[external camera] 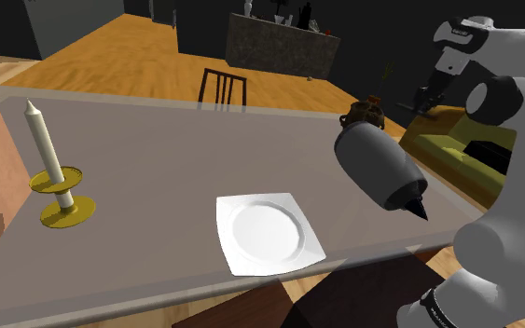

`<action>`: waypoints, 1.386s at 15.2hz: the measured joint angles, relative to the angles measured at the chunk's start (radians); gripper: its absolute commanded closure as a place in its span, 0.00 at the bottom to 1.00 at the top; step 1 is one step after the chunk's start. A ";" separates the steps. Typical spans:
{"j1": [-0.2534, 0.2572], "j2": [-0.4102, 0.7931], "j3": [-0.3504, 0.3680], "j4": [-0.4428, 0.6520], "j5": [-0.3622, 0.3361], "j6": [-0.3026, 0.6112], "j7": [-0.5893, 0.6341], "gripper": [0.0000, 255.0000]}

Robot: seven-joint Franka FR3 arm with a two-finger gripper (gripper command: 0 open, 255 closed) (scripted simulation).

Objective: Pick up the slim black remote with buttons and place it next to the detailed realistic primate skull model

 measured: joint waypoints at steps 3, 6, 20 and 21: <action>0.012 -0.025 -0.002 -0.085 -0.005 0.059 -0.006 1.00; 0.022 -0.044 -0.003 -0.155 -0.009 0.110 -0.010 1.00; 0.044 -0.062 -0.002 -0.374 -0.009 0.310 -0.029 1.00; 0.044 -0.057 -0.001 -0.380 -0.007 0.321 -0.030 1.00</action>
